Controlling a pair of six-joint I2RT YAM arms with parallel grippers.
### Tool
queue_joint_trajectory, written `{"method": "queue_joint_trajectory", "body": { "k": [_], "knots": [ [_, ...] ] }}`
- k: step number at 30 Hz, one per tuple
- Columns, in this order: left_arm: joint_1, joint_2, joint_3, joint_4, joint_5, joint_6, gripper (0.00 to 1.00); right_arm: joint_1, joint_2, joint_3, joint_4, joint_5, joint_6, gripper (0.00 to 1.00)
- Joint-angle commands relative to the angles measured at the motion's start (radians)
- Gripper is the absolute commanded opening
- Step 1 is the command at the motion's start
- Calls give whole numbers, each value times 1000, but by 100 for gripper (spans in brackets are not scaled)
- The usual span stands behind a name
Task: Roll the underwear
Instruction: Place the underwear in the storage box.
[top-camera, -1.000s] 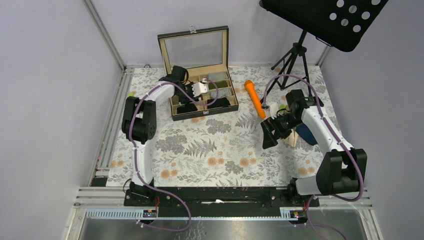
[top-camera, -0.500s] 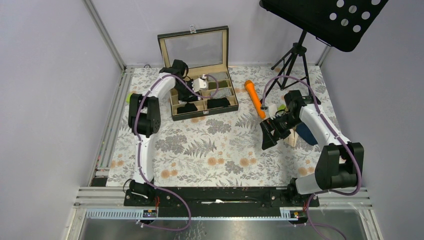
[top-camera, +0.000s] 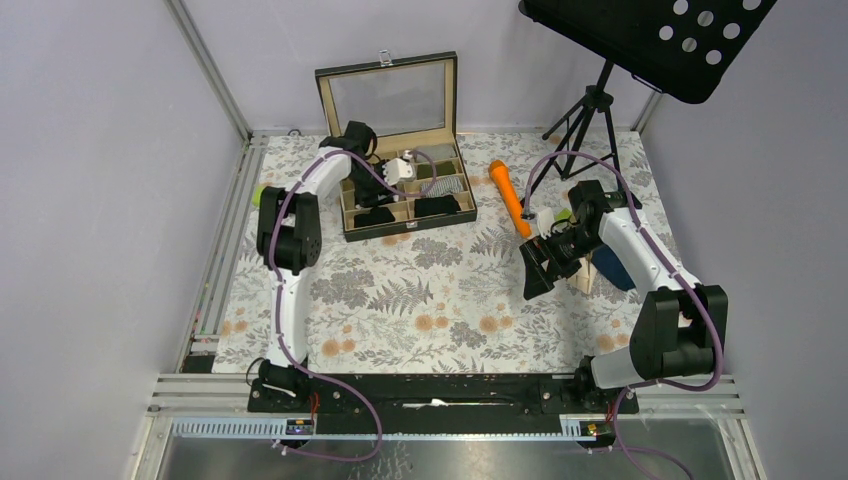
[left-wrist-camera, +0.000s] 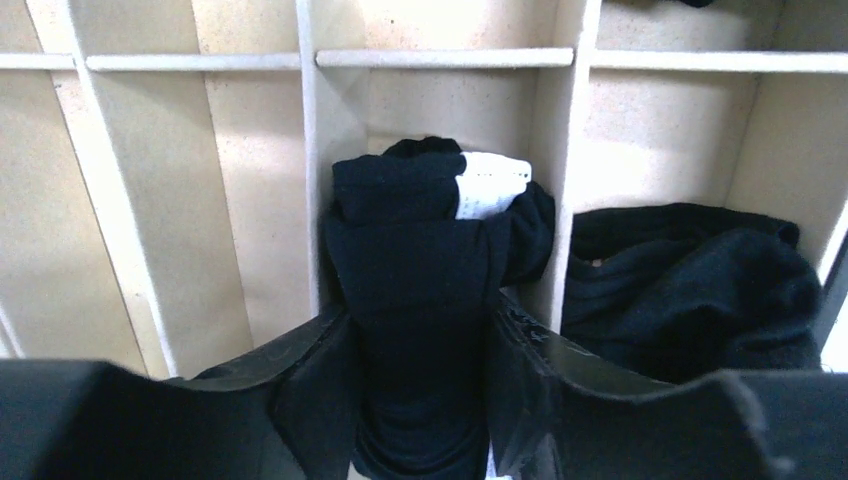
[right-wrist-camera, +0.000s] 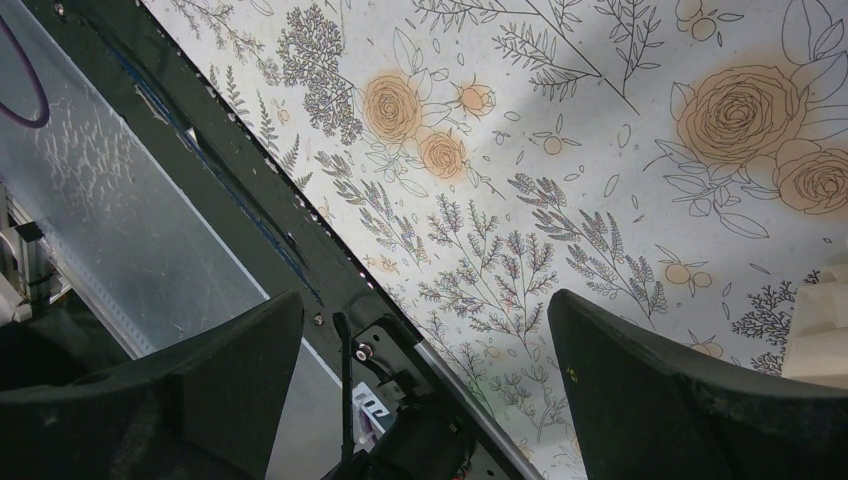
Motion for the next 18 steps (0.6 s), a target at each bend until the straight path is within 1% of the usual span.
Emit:
{"method": "queue_joint_trajectory", "body": {
  "k": [1, 3, 5, 8, 14, 18],
  "knots": [
    [19, -77, -1, -38, -41, -21, 52, -5, -4, 2, -19, -22, -10, 99],
    [19, -102, 8, -37, -39, -24, 58, -5, 0, 1, -19, -24, -9, 99],
    [19, -110, 14, -38, -46, -34, 61, -5, 1, 1, -20, -27, -10, 99],
    [23, -117, 22, -41, -63, -36, 61, -5, 0, 1, -20, -28, -11, 99],
    [32, -138, 56, -42, -48, -57, 62, -5, -17, 2, -22, -26, -10, 99],
    [34, -169, 103, -42, -69, -78, 63, -5, -54, -5, 5, 4, -4, 99]
  ]
}}
